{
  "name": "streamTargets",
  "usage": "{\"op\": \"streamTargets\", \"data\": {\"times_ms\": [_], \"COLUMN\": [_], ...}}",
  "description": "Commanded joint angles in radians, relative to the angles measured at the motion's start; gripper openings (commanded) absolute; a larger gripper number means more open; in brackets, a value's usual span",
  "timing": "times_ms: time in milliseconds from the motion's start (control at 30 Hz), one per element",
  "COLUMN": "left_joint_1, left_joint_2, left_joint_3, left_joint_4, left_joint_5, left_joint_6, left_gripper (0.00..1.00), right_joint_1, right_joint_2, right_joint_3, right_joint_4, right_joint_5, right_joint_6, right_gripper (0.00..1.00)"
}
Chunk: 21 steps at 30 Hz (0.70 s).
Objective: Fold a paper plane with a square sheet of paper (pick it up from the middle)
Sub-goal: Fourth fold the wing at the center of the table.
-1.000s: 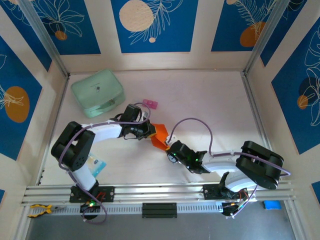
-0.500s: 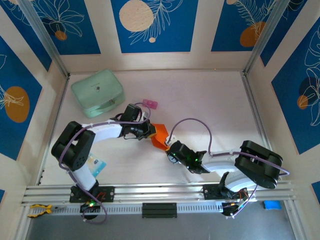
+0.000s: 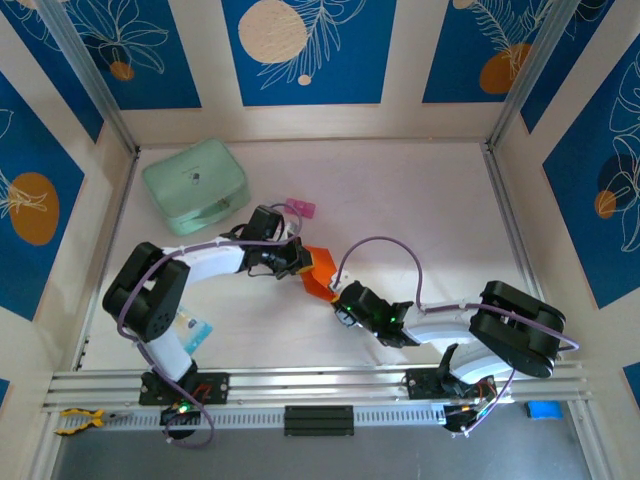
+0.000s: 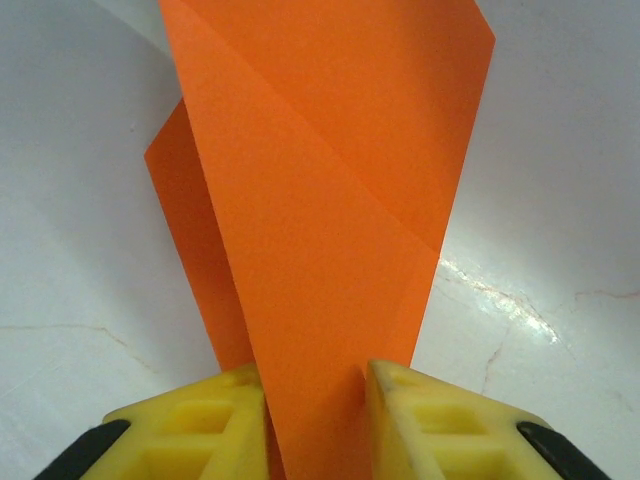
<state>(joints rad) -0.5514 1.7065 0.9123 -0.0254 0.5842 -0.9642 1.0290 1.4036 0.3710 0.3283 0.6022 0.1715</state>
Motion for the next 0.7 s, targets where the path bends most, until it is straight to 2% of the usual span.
{"op": "streamTargets", "data": {"times_ms": [0, 233, 667], "left_joint_1": [0.013, 0.013, 0.015], "left_joint_2": [0.025, 0.03, 0.024], "left_joint_3": [0.04, 0.048, 0.052], "left_joint_4": [-0.048, -0.047, -0.045], "left_joint_5": [0.038, 0.052, 0.057], "left_joint_6": [-0.002, -0.007, -0.008], "left_gripper": [0.04, 0.04, 0.05], "right_joint_1": [0.001, 0.006, 0.007], "right_joint_2": [-0.016, -0.01, -0.01], "right_joint_3": [0.024, 0.026, 0.022], "right_joint_4": [0.017, 0.028, 0.038], "right_joint_5": [0.014, 0.041, 0.06], "right_joint_6": [-0.046, -0.082, -0.082], "right_gripper": [0.32, 0.32, 0.26]}}
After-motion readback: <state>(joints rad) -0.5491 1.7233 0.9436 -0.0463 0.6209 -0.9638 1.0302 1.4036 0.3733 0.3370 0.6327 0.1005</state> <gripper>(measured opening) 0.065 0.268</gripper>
